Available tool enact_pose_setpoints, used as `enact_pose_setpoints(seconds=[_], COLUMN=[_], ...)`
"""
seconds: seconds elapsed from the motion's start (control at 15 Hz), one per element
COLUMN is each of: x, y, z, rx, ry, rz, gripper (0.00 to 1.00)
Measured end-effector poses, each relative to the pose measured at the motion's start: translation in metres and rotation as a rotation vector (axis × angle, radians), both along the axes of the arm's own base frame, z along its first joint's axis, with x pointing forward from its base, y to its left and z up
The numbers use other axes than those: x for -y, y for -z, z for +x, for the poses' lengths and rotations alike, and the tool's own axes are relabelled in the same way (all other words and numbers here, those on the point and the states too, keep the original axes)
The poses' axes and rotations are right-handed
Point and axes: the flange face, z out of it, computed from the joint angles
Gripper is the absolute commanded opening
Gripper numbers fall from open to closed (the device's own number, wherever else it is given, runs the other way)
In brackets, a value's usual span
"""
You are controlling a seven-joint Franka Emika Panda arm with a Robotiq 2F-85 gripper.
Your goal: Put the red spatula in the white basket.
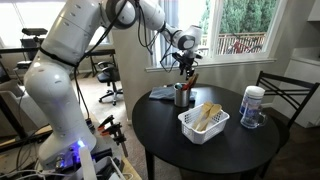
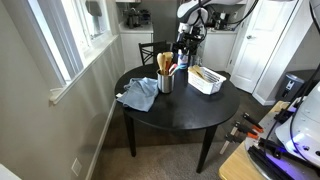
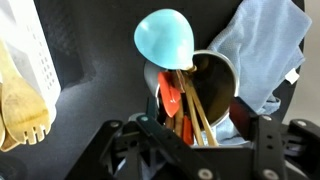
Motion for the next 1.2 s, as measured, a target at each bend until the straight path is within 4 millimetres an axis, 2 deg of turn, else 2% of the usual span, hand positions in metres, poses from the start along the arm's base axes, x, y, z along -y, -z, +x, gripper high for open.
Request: enact_pose_setpoints(seconds=[0.2,0.33,0.4,0.53,1.13,1.2], x=[0.004,0.006,0.007,0.008,0.009,0.009], y=[0.035,0.050,0.056,0.063,0.073,0.073], z=[0.001,0.004,0.006,0.011,0.018,0.019], rx=[-0.040,-0.048,-0.046,-0.030,0.003,0.003], ry=[0.023,0.030,0.032,0.038,0.047,0.049], rz=[-0.003,-0.005,-0.006,-0.010,-0.016,-0.015], gripper=[1.00,1.00,0.75,0.67,0.06,0.06])
